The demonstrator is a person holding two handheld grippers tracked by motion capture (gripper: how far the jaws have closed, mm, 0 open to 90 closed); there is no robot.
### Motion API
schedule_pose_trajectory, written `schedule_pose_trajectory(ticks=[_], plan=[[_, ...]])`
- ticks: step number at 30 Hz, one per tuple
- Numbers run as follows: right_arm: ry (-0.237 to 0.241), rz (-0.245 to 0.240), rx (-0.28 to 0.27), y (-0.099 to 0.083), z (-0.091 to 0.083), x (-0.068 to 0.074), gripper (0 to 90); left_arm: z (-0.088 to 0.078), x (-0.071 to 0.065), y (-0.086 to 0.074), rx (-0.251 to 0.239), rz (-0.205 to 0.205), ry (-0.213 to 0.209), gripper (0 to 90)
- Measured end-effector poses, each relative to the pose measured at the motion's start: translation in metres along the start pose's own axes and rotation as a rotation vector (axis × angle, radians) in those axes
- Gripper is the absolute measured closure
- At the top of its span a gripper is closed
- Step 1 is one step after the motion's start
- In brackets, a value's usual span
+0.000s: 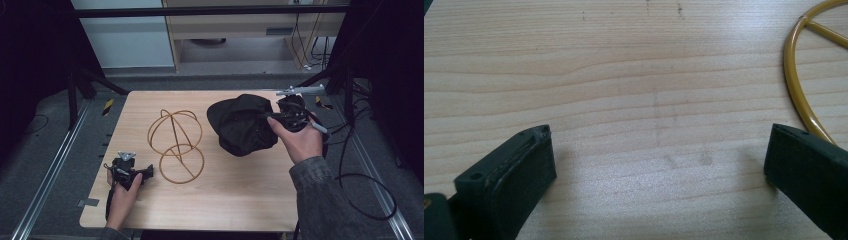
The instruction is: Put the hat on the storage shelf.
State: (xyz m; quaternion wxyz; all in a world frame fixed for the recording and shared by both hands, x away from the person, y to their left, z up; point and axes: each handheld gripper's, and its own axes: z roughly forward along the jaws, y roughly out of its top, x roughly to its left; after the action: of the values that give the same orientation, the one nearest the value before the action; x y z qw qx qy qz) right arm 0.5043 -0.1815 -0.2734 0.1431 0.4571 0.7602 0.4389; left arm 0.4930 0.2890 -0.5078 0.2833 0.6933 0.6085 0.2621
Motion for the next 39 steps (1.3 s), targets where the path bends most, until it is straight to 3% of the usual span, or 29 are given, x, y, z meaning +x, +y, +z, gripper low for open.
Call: schedule_pose_trajectory(ticks=[21,39], plan=[[0.044,0.009,-0.125,0.047,0.005,0.028,86.4,0.000,0.000,0.000,-0.003,-0.002,-0.001,0.0],[0.130,0.005,-0.157,0.062,0.011,0.054,86.4,0.000,0.000,0.000,-0.002,-0.001,-0.001,0.0]])
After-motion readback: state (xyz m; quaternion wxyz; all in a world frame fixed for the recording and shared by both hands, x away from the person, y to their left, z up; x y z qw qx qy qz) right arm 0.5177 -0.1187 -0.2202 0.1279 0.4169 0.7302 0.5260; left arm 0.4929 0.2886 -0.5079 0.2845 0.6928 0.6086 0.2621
